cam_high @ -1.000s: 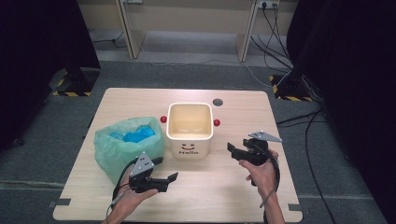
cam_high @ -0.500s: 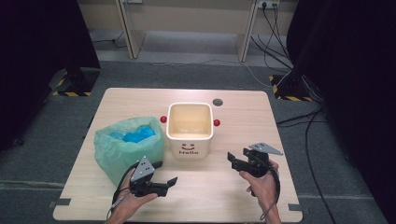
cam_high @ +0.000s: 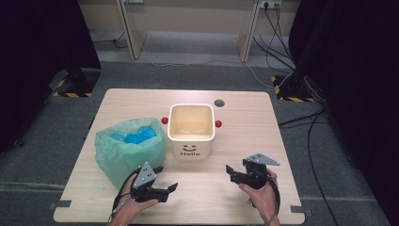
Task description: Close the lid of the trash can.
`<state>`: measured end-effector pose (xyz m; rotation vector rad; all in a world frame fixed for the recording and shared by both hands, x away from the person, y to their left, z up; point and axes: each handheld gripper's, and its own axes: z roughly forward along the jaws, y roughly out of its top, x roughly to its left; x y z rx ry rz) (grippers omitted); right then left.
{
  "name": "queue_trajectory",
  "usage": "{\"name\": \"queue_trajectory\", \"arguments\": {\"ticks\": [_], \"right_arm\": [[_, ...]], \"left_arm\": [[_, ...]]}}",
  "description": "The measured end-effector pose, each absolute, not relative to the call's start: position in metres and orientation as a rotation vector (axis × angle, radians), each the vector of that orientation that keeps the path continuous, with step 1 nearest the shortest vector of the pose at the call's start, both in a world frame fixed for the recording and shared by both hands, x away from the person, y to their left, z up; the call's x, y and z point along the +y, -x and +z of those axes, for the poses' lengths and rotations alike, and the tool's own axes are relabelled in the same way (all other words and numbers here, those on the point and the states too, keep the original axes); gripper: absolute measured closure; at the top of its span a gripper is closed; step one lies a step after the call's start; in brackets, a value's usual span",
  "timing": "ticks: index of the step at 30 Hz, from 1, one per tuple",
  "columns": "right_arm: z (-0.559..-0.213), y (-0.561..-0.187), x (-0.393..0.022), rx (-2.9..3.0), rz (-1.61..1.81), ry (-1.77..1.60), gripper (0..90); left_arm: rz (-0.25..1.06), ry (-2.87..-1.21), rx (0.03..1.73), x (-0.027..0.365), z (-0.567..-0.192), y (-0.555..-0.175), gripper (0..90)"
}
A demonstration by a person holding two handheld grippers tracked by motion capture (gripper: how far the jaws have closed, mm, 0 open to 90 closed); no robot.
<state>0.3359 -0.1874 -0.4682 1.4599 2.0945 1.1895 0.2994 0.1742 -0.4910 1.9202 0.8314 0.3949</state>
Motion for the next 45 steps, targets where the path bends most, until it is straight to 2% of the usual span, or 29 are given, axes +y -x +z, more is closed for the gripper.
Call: {"name": "queue_trajectory", "arguments": {"ticks": [45], "right_arm": [[-0.503,-0.312,-0.189,2.220,1.041,-1.458,19.9]], "left_arm": [[0.374,-2.139,0.876,0.181,-0.518,-0.298,16.0]]}}
